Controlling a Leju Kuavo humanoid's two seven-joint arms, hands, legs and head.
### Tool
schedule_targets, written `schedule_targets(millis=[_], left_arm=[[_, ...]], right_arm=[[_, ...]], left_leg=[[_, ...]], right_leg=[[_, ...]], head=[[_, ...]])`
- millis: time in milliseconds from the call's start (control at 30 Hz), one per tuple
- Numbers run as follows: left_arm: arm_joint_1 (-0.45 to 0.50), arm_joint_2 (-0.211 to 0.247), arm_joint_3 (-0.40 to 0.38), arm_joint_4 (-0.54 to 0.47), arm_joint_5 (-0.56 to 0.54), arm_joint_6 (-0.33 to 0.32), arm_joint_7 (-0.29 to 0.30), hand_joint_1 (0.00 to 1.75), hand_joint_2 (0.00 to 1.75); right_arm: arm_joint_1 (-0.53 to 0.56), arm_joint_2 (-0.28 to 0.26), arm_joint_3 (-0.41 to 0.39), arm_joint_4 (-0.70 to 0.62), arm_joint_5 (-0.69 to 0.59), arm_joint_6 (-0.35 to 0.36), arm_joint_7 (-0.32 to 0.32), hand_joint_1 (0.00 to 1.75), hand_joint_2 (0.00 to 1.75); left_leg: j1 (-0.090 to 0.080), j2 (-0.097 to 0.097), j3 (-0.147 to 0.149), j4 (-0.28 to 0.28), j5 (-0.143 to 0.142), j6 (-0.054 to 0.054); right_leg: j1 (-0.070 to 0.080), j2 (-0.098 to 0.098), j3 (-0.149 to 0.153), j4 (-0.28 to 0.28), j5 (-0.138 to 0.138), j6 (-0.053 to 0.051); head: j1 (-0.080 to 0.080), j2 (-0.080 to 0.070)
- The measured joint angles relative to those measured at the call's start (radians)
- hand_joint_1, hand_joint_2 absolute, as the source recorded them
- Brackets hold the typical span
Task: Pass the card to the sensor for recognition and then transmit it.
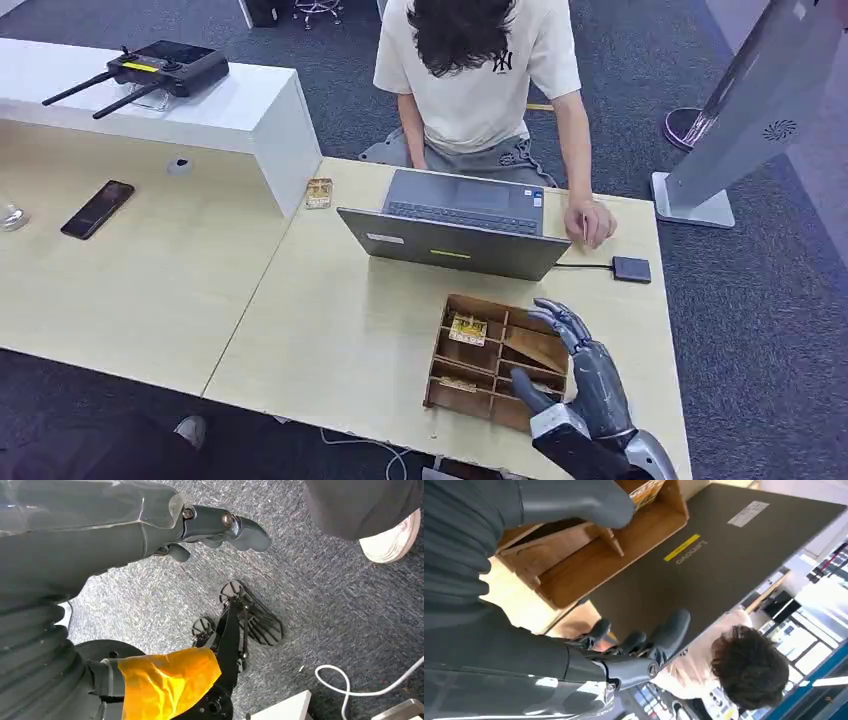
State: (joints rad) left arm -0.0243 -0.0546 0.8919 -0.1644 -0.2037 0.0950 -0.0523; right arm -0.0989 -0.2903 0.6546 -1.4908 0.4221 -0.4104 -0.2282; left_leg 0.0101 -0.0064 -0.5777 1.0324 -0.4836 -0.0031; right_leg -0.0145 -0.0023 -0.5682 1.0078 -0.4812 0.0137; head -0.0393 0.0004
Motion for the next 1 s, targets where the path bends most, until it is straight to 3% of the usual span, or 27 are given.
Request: schedule_targets(millis=[33,233,367,467,500,533,600,633,667,767,833,1000], left_arm=[[0.0,0.0,0.0,0.0,0.0,0.0,0.0,0.0,1.75],[0.0,0.0,0.01,0.0,-0.001,0.0,0.002,0.0,1.75],[0.0,0.0,0.012,0.0,-0.003,0.0,0.004,0.0,1.75],[0.0,0.0,0.013,0.0,-0.003,0.0,0.005,0.0,1.75],[0.0,0.0,0.013,0.0,-0.005,0.0,0.005,0.0,1.75],[0.0,0.0,0.013,0.0,-0.005,0.0,0.005,0.0,1.75],[0.0,0.0,0.013,0.0,-0.006,0.0,0.005,0.0,1.75],[0.0,0.0,0.013,0.0,-0.006,0.0,0.004,0.0,1.75],[0.0,0.0,0.013,0.0,-0.006,0.0,0.005,0.0,1.75],[-0.001,0.0,0.013,0.0,-0.006,0.0,0.005,0.0,1.75],[-0.002,0.001,0.013,0.0,-0.008,0.0,0.007,0.0,1.75],[-0.002,0.002,0.014,0.0,-0.008,0.0,0.014,0.0,1.75]], right_arm=[[0.0,-0.006,0.003,-0.001,0.023,-0.009,0.008,1.31,1.75],[0.0,-0.039,0.019,-0.015,0.104,-0.033,0.048,1.34,1.75],[0.0,-0.052,0.025,-0.024,0.128,-0.036,0.062,0.86,1.75],[0.001,-0.056,0.03,-0.026,0.145,-0.035,0.071,0.86,1.75],[0.001,-0.058,0.033,-0.027,0.146,-0.035,0.072,0.68,1.75],[0.001,-0.06,0.036,-0.027,0.148,-0.035,0.073,0.86,1.75],[0.0,-0.061,0.04,-0.027,0.152,-0.035,0.077,0.87,1.75],[0.0,-0.061,0.043,-0.027,0.155,-0.033,0.077,1.12,1.75],[0.0,-0.061,0.046,-0.026,0.16,-0.032,0.078,1.19,1.75],[-0.007,-0.061,0.062,-0.018,0.176,-0.028,0.079,1.15,1.75],[-0.013,-0.061,0.078,-0.008,0.188,-0.028,0.079,1.27,1.75],[-0.021,-0.063,0.103,0.01,0.215,-0.031,0.098,1.31,1.75]], left_leg=[[0.0,0.0,0.0,0.0,0.0,0.0],[0.0,0.0,0.0,0.0,0.0,0.0],[0.0,0.0,0.0,0.0,0.0,0.0],[0.0,0.0,0.0,0.0,0.0,0.0],[0.0,0.0,0.0,0.0,0.0,0.0],[0.0,0.0,0.0,0.0,0.0,0.0],[0.0,0.0,0.0,0.0,0.0,0.0],[0.0,0.0,0.0,0.0,0.0,0.0],[0.0,0.0,0.0,0.0,0.0,0.0],[0.0,0.0,0.0,0.0,0.0,0.0],[0.0,0.0,0.0,0.0,0.0,0.0],[0.0,0.0,0.0,0.0,0.0,0.0]], right_leg=[[0.0,0.0,0.0,0.0,0.0,0.0],[0.0,0.0,0.0,0.0,0.0,0.0],[0.0,0.0,0.0,0.0,0.0,0.0],[0.0,0.0,0.0,0.0,0.0,0.0],[0.0,0.0,0.0,0.0,0.0,0.0],[0.0,0.0,0.0,0.0,0.0,0.0],[0.0,0.0,0.0,0.0,0.0,0.0],[0.0,0.0,0.0,0.0,0.0,0.0],[0.0,0.0,0.0,0.0,0.0,0.0],[0.0,0.0,0.0,0.0,0.0,0.0],[0.0,0.0,0.0,0.0,0.0,0.0],[0.0,0.0,0.0,0.0,0.0,0.0]], head=[[0.0,0.0],[0.0,0.0],[0.0,0.0],[0.0,0.0],[0.0,0.0],[0.0,0.0],[0.0,0.0],[0.0,0.0],[0.0,0.0],[0.0,0.0],[0.0,0.0],[0.0,0.0]])
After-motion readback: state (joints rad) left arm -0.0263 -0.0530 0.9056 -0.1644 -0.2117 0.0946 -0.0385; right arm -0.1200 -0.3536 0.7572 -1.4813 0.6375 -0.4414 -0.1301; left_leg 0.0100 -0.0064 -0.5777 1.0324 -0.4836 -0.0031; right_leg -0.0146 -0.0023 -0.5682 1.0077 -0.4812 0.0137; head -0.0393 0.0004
